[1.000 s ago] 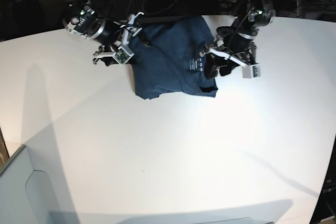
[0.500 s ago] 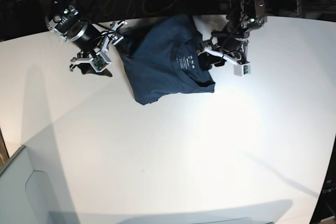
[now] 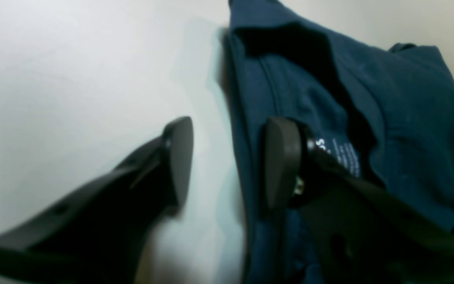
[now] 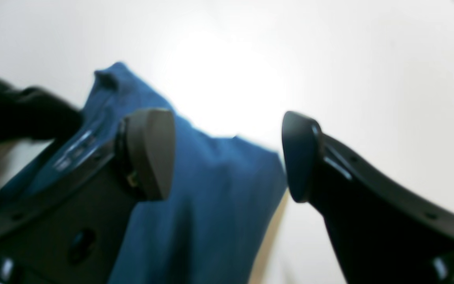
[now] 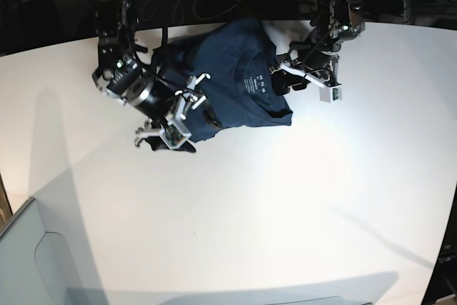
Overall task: Fold the T-shirt properly
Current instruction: 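Grasp the bundle edges with both grippers and tuck them in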
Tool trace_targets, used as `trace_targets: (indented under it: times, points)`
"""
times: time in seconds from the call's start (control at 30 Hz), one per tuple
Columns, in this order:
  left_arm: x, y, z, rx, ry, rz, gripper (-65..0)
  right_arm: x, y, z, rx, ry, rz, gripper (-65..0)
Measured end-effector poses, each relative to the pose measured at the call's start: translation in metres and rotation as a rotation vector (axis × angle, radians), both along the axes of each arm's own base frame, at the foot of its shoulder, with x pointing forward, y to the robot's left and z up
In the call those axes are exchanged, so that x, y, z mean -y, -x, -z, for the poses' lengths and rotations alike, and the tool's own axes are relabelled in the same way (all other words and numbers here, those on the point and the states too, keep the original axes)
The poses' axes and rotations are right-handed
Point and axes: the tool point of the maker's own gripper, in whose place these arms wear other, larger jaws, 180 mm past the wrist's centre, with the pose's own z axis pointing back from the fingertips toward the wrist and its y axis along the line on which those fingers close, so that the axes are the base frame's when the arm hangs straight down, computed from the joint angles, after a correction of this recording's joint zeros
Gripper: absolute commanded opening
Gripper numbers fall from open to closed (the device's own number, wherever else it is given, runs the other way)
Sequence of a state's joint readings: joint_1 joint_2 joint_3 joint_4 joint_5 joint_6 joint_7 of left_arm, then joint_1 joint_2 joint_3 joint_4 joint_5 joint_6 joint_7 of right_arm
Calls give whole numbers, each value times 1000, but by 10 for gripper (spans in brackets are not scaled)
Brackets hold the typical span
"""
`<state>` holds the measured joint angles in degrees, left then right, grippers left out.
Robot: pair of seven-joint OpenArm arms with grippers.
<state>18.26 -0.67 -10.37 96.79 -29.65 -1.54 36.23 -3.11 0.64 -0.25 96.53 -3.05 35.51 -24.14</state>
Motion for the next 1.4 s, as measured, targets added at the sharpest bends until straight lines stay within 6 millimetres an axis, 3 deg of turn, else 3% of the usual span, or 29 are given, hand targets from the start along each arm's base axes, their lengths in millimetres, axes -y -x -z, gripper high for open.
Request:
trace_targets:
  times: [0.2,0.43,0.5,0.7,0.8,0.97,1.2,1.27,1.4]
  points:
    - [0,2,1,-5,3,0,-361,5,-24,33,-112,60,0,-248]
    - [2,4,9,-18,24,-7,-361,7,-25,58,-195,70,-2,-253]
    - [2,4,10,-18,23,-5,-361,9,-21,66,-220,75,-2,-292]
    - [2,2,9,-13,23,-6,-361,14,-25,75,-247,84,0,-498]
    - [2,3,12,-16,27,-9,-361,14,-25,75,-246,85,0,-549]
    - [3,2,17,-17,44,-17,-361,15,-32,58,-192,84,6,-547]
    - [3,2,16,-14,43,-18,-361,15,-33,57,-189,85,6,-530]
    - [3,2,16,-14,42,-17,-361,15,-32,58,-190,86,6,-459]
    - [3,2,15,-12,42,-16,-361,16,-33,57,-187,85,9,-252]
